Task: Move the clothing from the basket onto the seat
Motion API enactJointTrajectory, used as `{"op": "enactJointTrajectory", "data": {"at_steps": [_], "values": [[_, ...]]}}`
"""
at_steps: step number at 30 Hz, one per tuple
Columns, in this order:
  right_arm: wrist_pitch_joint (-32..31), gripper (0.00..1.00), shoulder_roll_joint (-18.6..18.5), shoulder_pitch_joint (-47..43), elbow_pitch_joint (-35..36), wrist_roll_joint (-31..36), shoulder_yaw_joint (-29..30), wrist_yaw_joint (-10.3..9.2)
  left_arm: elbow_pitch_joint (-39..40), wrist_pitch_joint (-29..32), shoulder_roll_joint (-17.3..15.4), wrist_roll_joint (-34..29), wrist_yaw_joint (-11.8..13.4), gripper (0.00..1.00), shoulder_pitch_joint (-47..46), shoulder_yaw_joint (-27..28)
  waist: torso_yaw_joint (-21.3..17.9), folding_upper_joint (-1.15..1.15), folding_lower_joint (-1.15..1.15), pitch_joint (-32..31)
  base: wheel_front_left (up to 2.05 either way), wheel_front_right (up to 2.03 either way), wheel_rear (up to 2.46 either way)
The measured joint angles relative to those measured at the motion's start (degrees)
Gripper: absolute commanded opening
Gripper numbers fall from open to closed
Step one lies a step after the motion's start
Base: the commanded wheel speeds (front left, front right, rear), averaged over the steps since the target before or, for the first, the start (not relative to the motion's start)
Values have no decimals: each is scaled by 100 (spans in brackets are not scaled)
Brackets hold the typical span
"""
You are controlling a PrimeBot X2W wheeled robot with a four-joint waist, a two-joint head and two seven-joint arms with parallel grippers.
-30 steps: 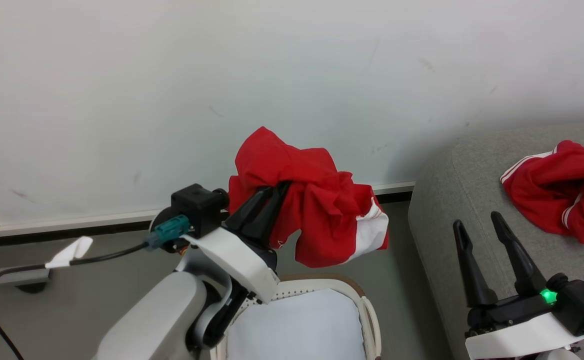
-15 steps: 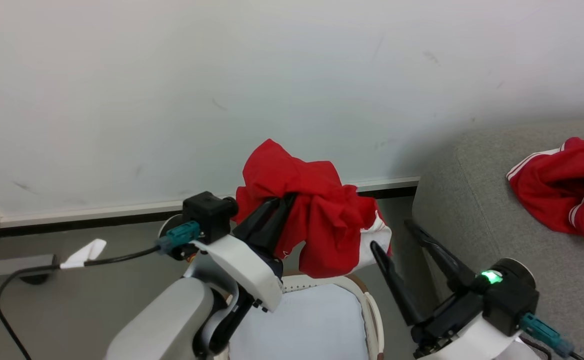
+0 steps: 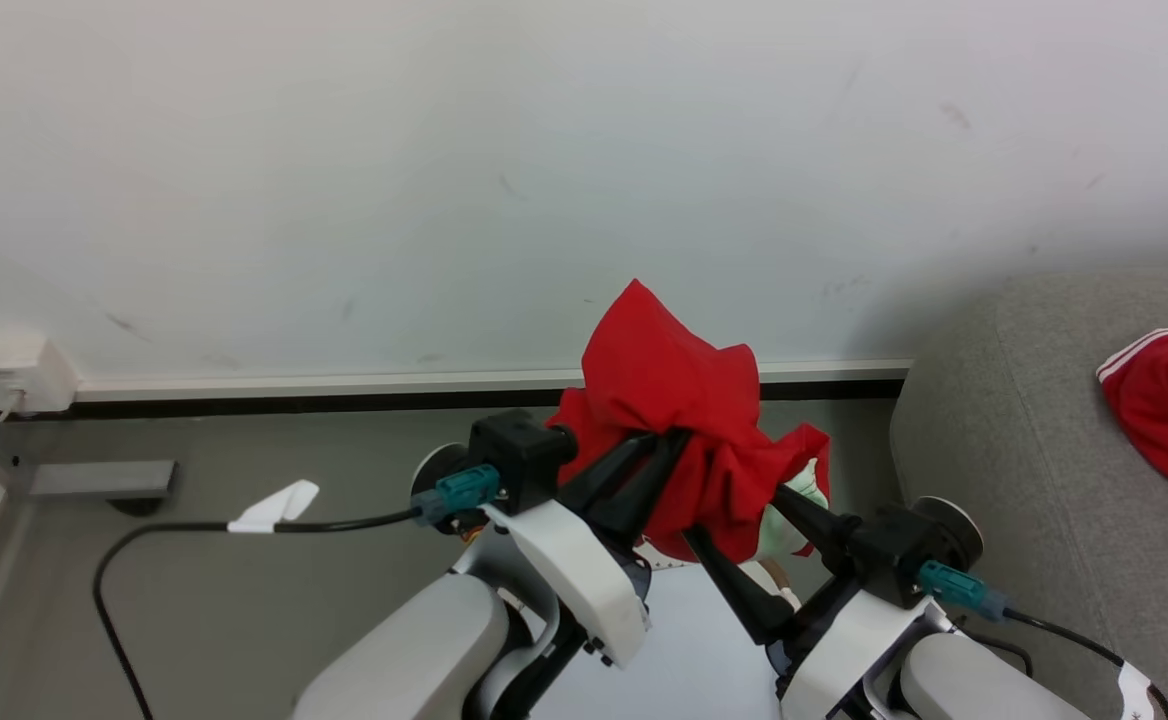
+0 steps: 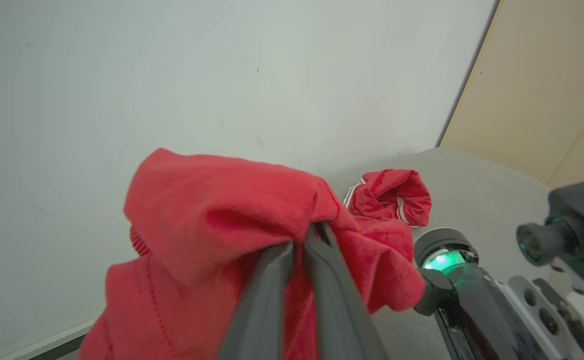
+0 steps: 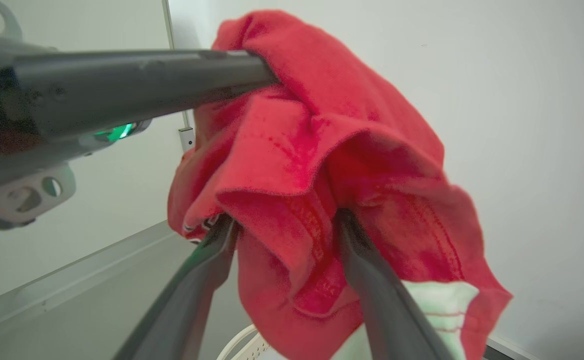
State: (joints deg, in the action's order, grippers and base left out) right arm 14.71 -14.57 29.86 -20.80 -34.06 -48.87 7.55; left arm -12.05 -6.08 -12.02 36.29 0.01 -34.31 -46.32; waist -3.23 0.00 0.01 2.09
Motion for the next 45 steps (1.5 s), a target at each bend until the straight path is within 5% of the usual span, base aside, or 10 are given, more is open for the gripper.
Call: {"op": "enactJointTrajectory", "data": {"at_steps": [12,13,14,15,30,32,34,35,45], "values": [[33,100,450,561,-1204,-569,-349,0,-53,71,241,1,-125,0,58,-357,385,0,0,-178,0,0,0],[33,88,493,565,-1241,-589,-347,0,-58,76,247,2,-142,0,66,-375,407,0,0,-187,0,0,0],[33,33,516,566,-1261,-603,-342,0,-62,77,250,5,-148,0,73,-381,425,0,0,-195,0,0,0],[33,0,530,570,-1269,-620,-334,0,-66,77,254,15,-148,0,73,-381,439,0,0,-201,0,0,0],[32,0,456,518,-1068,-743,-178,0,-214,-5,197,78,-51,0,157,-316,221,0,0,-239,0,0,0],[32,0,455,504,-1022,-743,-80,0,-226,-19,202,78,-44,36,183,-335,177,0,-1,-238,0,0,0],[32,0,453,461,-964,-744,20,0,-234,-58,208,78,-19,86,203,-348,135,0,-1,-241,0,0,0],[33,0,449,416,-933,-750,67,0,-233,-67,209,79,-19,100,209,-350,111,0,-1,-243,0,0,0],[33,0,147,290,-703,-603,732,0,-121,-154,166,93,51,100,250,-342,-226,0,-1,-209,0,0,0]]}}
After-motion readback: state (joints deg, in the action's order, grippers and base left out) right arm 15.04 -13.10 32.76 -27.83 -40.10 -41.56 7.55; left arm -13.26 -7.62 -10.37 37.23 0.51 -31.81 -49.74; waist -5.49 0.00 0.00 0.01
